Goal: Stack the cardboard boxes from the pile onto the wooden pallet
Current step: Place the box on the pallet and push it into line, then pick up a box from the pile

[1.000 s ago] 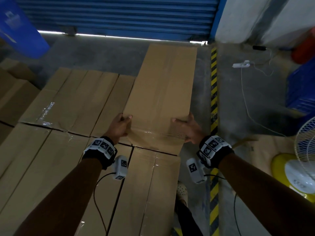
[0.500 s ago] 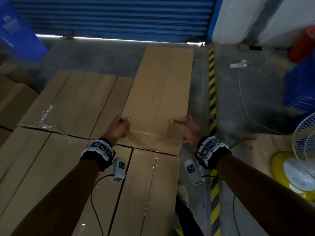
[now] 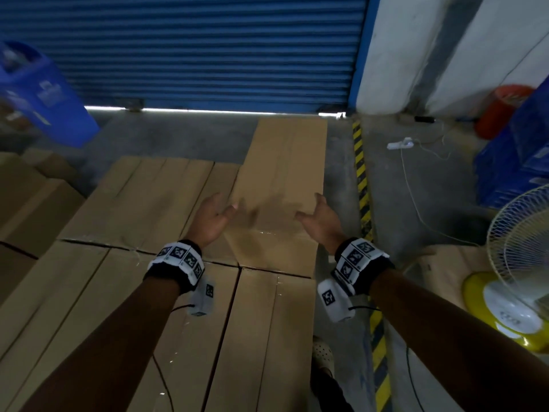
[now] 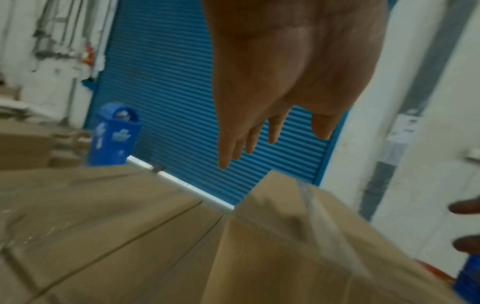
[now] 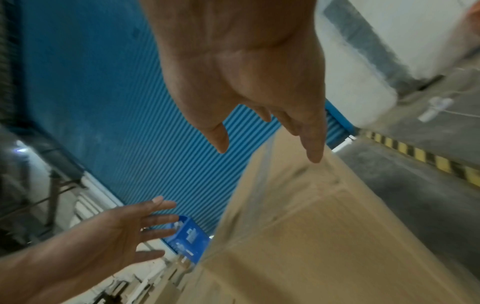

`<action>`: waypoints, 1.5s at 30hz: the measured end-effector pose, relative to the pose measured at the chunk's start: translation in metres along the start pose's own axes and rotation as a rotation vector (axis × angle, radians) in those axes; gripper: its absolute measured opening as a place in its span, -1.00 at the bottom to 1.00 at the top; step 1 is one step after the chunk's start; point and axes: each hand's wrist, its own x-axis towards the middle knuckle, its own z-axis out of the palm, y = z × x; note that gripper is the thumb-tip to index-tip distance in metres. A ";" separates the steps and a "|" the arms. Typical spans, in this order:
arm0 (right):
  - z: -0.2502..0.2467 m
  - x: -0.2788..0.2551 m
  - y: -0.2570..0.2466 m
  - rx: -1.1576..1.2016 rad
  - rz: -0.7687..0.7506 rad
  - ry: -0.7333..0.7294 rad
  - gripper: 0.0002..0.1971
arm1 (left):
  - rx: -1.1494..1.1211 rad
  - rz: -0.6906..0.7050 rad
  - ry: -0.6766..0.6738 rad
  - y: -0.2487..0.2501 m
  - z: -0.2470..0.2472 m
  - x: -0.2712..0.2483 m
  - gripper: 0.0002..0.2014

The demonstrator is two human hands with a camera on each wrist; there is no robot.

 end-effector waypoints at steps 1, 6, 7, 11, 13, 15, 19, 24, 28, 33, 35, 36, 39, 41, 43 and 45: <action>-0.004 -0.016 -0.009 -0.006 -0.046 0.024 -0.18 | 0.021 0.072 0.008 0.008 -0.009 -0.012 -0.34; -0.017 -0.110 -0.044 0.068 -0.276 0.141 -0.23 | 0.066 0.394 0.130 0.039 -0.055 -0.089 -0.39; -0.019 -0.132 -0.047 0.086 -0.311 0.151 -0.24 | 0.070 0.445 0.172 0.044 -0.062 -0.110 -0.43; -0.022 -0.212 -0.051 0.069 -0.458 0.219 -0.27 | 0.059 0.572 0.286 0.054 -0.078 -0.197 -0.47; -0.022 -0.248 -0.047 0.034 -0.536 0.242 -0.28 | 0.045 0.599 0.333 0.050 -0.079 -0.239 -0.47; -0.022 -0.279 -0.040 0.047 -0.594 0.260 -0.30 | 0.034 0.625 0.383 0.041 -0.075 -0.277 -0.47; -0.014 -0.333 -0.020 0.091 -0.647 0.281 -0.29 | 0.052 0.696 0.406 0.017 -0.063 -0.341 -0.45; 0.006 -0.405 0.011 0.166 -0.680 0.211 -0.31 | 0.080 0.586 0.465 -0.017 -0.058 -0.430 -0.48; 0.042 -0.455 0.033 0.137 -0.651 0.098 -0.35 | 0.090 0.450 0.457 -0.057 -0.063 -0.501 -0.46; 0.103 -0.498 0.047 0.087 -0.633 -0.053 -0.29 | 0.038 0.243 0.496 -0.125 -0.067 -0.570 -0.45; 0.128 -0.512 0.043 0.072 -0.652 -0.100 -0.30 | 0.026 0.176 0.529 -0.155 -0.075 -0.593 -0.46; 0.141 -0.518 0.039 0.063 -0.664 -0.123 -0.30 | 0.024 0.146 0.549 -0.170 -0.081 -0.603 -0.46; 0.189 -0.536 0.024 0.027 -0.708 -0.192 -0.29 | 0.046 0.068 0.598 -0.218 -0.107 -0.631 -0.45; 0.227 -0.547 0.009 -0.006 -0.764 -0.239 -0.29 | 0.064 0.002 0.615 -0.253 -0.127 -0.648 -0.46; 0.269 -0.557 -0.009 -0.049 -0.816 -0.277 -0.28 | 0.071 -0.059 0.615 -0.289 -0.148 -0.664 -0.46; 0.312 -0.566 -0.028 -0.084 -0.847 -0.310 -0.28 | 0.074 -0.091 0.616 -0.323 -0.174 -0.677 -0.45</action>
